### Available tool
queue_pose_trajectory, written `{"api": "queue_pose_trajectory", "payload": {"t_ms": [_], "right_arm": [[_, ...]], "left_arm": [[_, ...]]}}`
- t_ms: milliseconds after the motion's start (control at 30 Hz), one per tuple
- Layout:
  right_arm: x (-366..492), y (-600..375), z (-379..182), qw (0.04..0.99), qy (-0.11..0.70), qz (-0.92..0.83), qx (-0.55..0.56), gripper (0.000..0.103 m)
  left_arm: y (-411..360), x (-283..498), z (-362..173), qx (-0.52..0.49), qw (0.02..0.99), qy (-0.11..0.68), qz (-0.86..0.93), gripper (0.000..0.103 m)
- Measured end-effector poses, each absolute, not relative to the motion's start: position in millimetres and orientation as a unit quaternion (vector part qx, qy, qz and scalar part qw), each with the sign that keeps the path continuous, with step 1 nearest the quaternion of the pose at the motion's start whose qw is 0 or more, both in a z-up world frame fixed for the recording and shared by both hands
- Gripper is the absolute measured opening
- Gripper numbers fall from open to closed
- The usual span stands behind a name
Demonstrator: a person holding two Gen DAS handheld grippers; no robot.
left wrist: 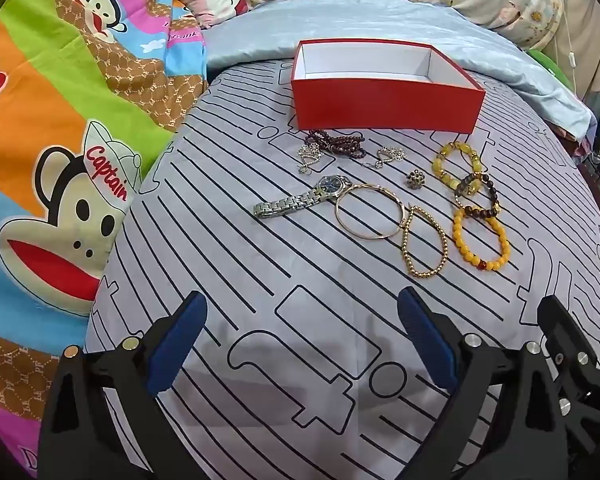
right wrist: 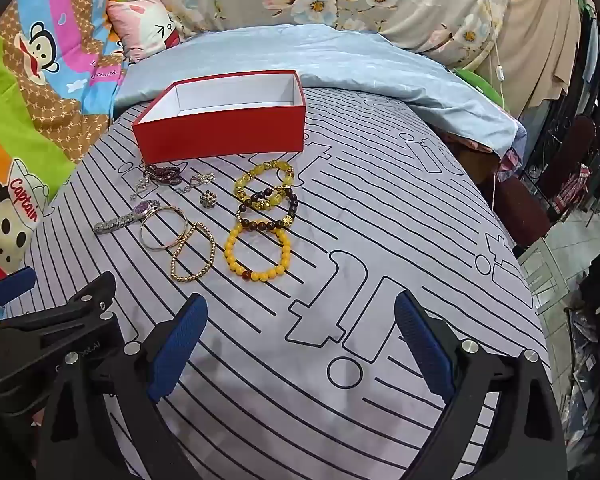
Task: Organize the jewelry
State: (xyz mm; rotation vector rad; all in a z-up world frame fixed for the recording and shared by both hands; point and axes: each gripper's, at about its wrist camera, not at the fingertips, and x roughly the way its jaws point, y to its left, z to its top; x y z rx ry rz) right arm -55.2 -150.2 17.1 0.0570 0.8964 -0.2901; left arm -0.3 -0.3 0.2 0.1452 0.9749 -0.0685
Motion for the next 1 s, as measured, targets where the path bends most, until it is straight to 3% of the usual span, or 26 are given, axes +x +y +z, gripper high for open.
{"api": "queue_pose_trajectory", "payload": {"t_ms": [1000], "right_arm": [[-57.5,-147.5,18.5,0.892,0.429,-0.141,0.024,0.093]], "left_arm": [[3.9,-0.3,1.8,0.069,0.879,0.471,-0.031,0.093]]}}
